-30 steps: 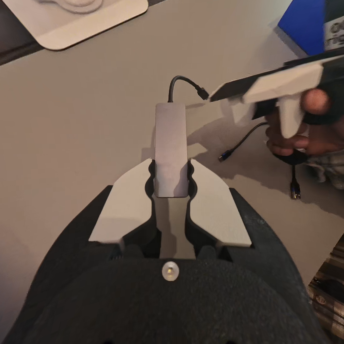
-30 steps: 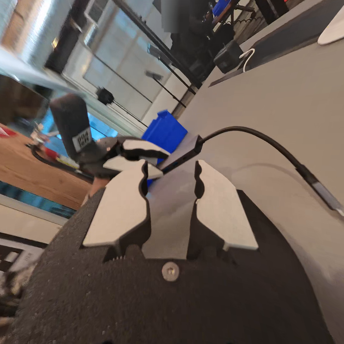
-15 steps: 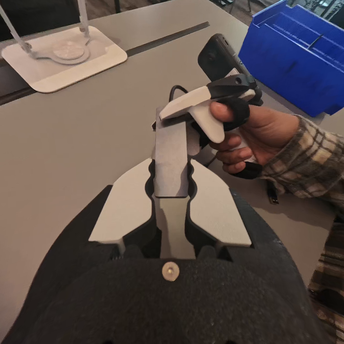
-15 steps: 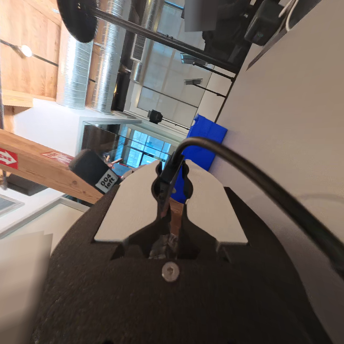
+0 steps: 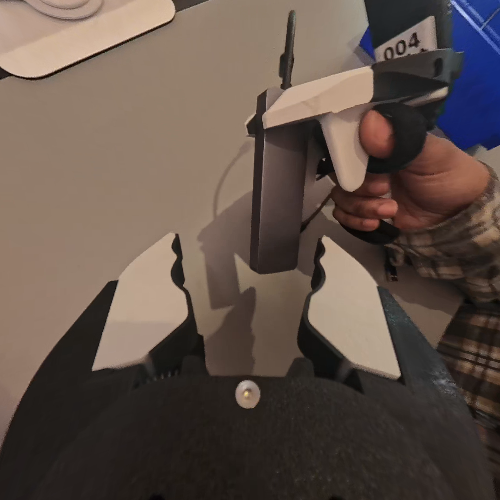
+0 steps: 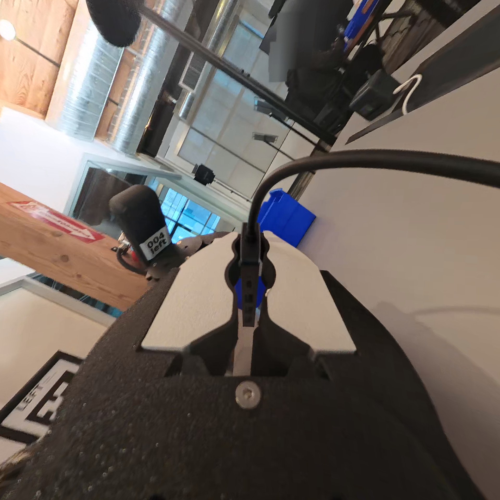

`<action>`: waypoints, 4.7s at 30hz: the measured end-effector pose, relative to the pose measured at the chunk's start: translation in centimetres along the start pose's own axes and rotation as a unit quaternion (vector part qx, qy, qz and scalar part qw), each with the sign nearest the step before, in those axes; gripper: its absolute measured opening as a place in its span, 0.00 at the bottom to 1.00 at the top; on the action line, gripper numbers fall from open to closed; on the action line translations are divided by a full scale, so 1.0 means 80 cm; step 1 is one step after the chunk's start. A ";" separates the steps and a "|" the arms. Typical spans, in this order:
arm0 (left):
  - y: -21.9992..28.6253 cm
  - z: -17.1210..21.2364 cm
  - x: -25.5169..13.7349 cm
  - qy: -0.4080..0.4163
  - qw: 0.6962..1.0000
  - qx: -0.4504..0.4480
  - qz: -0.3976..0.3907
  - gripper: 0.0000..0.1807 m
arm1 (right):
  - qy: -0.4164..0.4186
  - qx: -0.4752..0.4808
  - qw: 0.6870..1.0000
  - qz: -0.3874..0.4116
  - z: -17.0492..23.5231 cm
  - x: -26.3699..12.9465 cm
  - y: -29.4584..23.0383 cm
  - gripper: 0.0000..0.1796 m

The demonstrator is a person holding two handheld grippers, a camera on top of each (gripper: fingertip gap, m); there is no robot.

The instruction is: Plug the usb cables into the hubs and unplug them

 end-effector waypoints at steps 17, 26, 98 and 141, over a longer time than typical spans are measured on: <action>0.012 -0.003 0.043 -0.076 0.986 0.115 -0.090 0.29 | 0.049 0.034 0.997 0.051 0.009 0.009 -0.012 0.06; 0.001 0.000 0.036 -0.027 0.997 0.063 -0.022 0.22 | 0.007 -0.044 0.998 0.050 0.005 0.012 -0.018 0.09; -0.066 0.036 0.047 -0.089 0.985 0.085 -0.121 0.22 | -0.324 -0.390 0.771 0.385 0.025 0.052 -0.027 0.01; -0.070 0.038 0.046 -0.124 0.967 0.121 -0.188 0.22 | -0.261 -0.399 0.802 0.359 0.027 0.058 -0.015 0.00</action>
Point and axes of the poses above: each gripper's, where its closed fingertips meet, x out along the fingers, z out of its underside, y = z × x across the jaws, the point moved 9 cm from there along -x, back along the fingers, and after that the axes turned 7 degrees about z, right-handed, at the moved point
